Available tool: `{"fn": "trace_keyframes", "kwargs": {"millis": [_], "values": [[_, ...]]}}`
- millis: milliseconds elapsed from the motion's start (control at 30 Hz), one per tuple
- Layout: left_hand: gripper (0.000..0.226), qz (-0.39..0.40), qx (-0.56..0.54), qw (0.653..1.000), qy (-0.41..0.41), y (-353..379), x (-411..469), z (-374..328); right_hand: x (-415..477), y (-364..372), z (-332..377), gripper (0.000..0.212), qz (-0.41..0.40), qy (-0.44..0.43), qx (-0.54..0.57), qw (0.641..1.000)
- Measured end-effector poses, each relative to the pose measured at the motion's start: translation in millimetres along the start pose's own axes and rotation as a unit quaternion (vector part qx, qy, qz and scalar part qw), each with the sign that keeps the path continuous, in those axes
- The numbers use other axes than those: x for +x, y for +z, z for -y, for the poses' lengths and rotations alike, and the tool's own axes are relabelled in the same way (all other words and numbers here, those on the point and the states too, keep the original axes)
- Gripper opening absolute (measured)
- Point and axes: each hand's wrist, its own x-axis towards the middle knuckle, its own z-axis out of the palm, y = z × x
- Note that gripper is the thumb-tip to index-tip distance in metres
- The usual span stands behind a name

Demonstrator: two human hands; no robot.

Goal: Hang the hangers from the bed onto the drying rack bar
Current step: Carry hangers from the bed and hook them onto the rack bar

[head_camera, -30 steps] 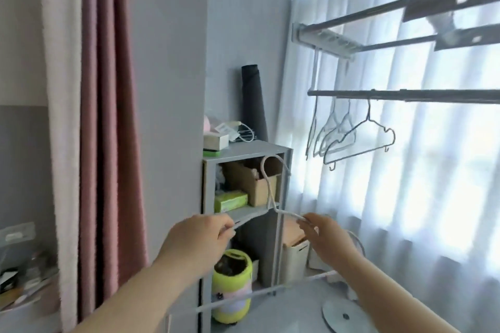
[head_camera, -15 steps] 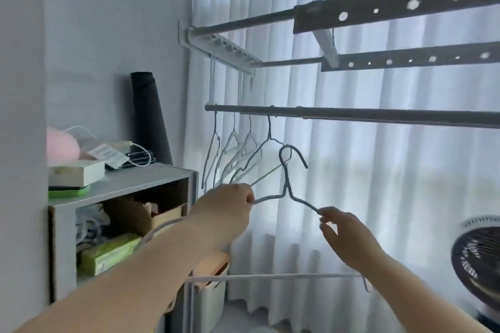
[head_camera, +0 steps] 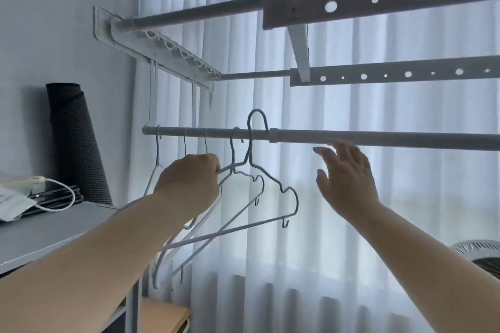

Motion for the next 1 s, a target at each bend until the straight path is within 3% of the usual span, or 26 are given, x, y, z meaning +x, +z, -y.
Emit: {"fn": "trace_keyframes", "kwargs": {"millis": [267, 600, 1000], "values": [[0.022, -0.019, 0.015, 0.999, -0.021, 15.4, 35.0, -11.5, 48.4, 0.0, -18.7, 0.048, 0.099, -0.009, -0.087, 0.991], [0.026, -0.013, 0.098, 0.995, -0.024, 35.7, 45.4, -41.4, 50.9, 1.1, -29.1, 0.051, 0.103, -0.076, -0.082, 0.988], [0.024, 0.004, 0.137, 0.99, -0.027, 45.5, 17.3, -49.3, 46.5, 1.6, -30.5, 0.049, 0.098, -0.09, -0.058, 0.989]]}}
